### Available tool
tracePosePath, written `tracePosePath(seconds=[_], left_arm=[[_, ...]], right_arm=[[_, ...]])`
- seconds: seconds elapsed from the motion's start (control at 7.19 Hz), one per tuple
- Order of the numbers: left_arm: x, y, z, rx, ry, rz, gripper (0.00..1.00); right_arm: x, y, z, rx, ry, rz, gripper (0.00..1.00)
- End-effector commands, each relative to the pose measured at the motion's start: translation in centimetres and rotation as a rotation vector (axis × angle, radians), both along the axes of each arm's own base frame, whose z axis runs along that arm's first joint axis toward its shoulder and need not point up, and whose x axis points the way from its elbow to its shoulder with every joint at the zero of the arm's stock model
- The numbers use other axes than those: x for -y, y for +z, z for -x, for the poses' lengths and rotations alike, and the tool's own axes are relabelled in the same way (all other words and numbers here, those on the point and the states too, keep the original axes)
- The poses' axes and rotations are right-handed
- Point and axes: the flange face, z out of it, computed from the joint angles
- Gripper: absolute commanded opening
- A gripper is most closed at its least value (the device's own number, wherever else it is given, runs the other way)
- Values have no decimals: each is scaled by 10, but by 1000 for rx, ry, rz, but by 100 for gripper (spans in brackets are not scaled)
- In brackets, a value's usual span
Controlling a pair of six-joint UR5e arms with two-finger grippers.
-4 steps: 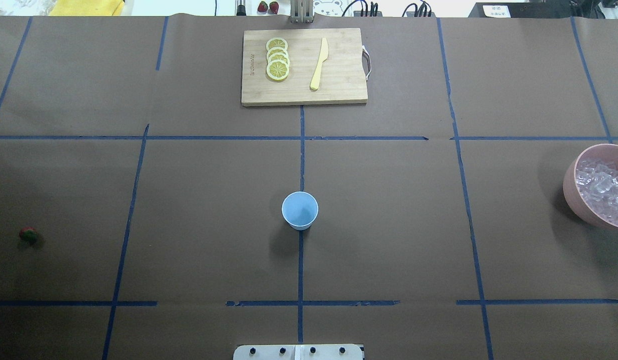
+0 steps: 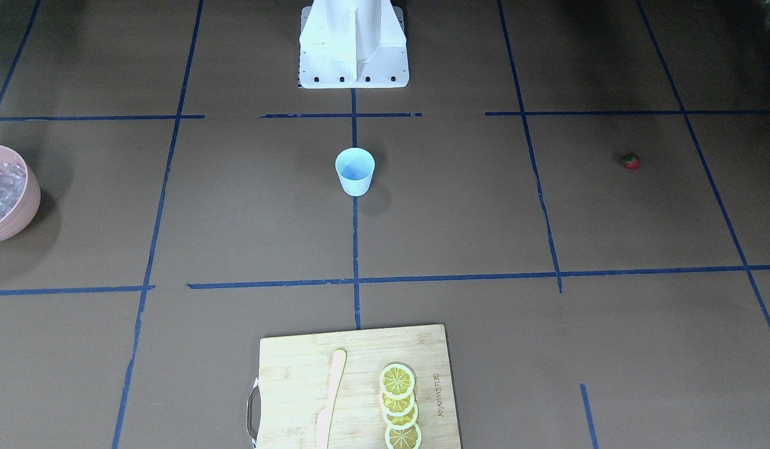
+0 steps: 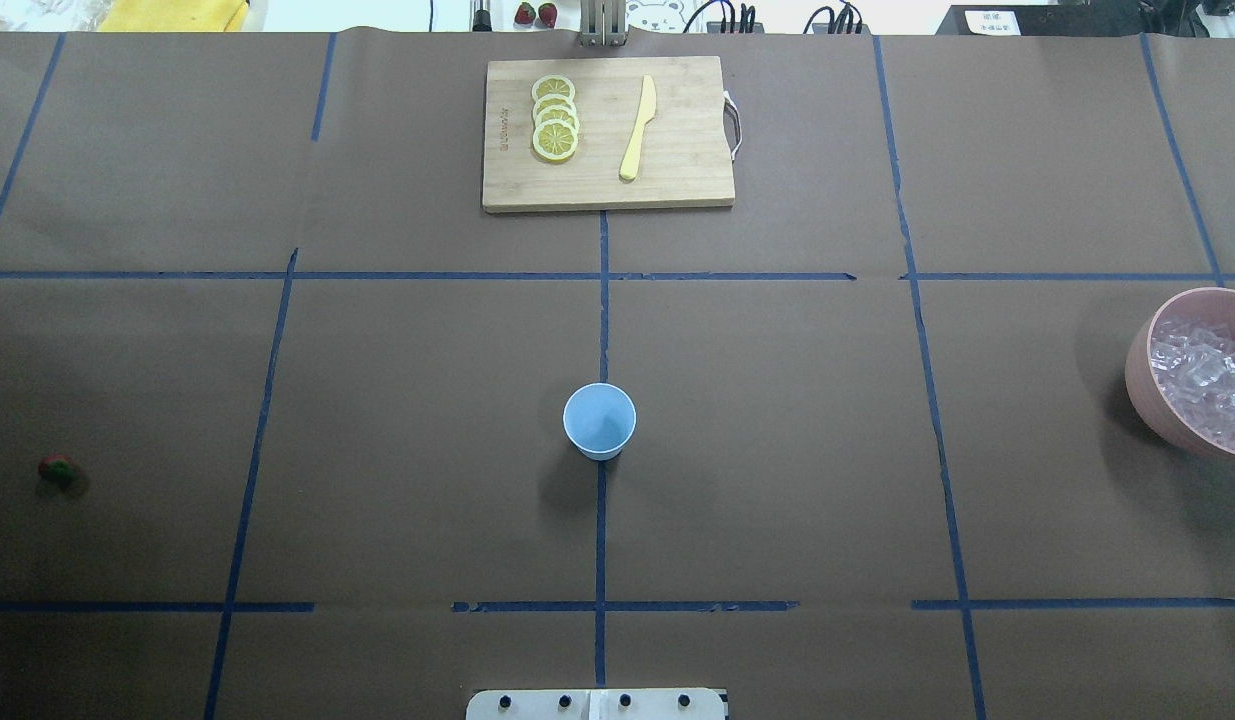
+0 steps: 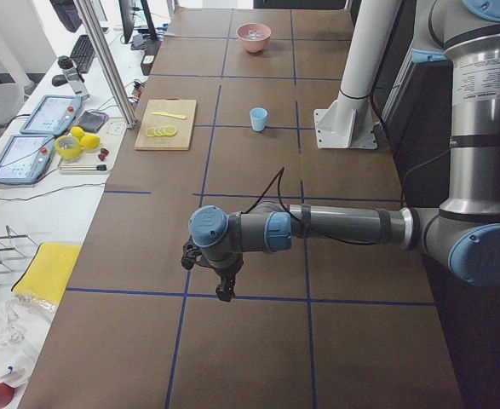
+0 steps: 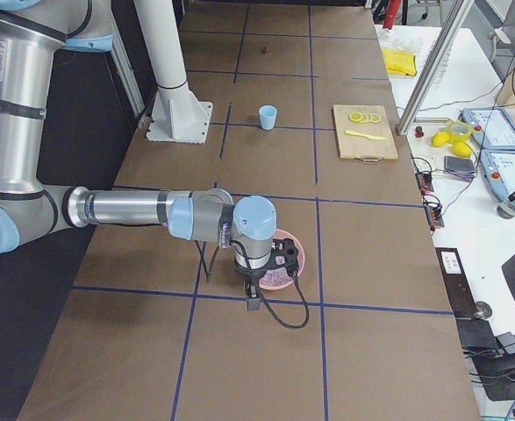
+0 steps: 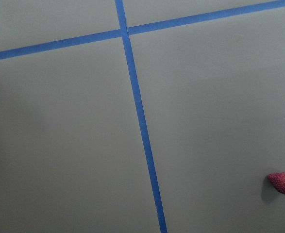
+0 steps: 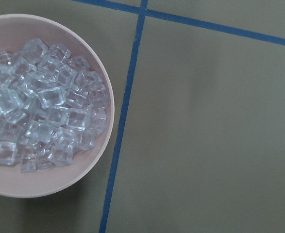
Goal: Put ice and strawberries in cup
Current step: 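Move the right gripper over the pink bowl of ice cubes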
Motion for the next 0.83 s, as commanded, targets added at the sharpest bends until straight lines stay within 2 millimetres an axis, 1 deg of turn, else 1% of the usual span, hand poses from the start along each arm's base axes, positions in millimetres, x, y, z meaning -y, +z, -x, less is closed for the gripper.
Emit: tracePosePath(seconds=[0.0,0.14,0.28,0.42,0.56,0.7], left_arm=[[3,-10,1,9,0,-33,100],[11,-19,0,7,-2,-58,100],[17,-25,0,4,-8,-69,100],[18,-26,0,4,-8,-71,100],[19,-27,0,2,-9,-74,100],[19,-28,0,-1,-8,-76,100]], right_arm=[[2,-4,0,5,8,-3,100],[5,-7,0,0,64,30,100],[9,-15,1,10,79,-43,100],[10,-20,2,34,93,-59,100],[18,-38,13,31,67,-123,100],[22,-45,25,45,73,-126,100]])
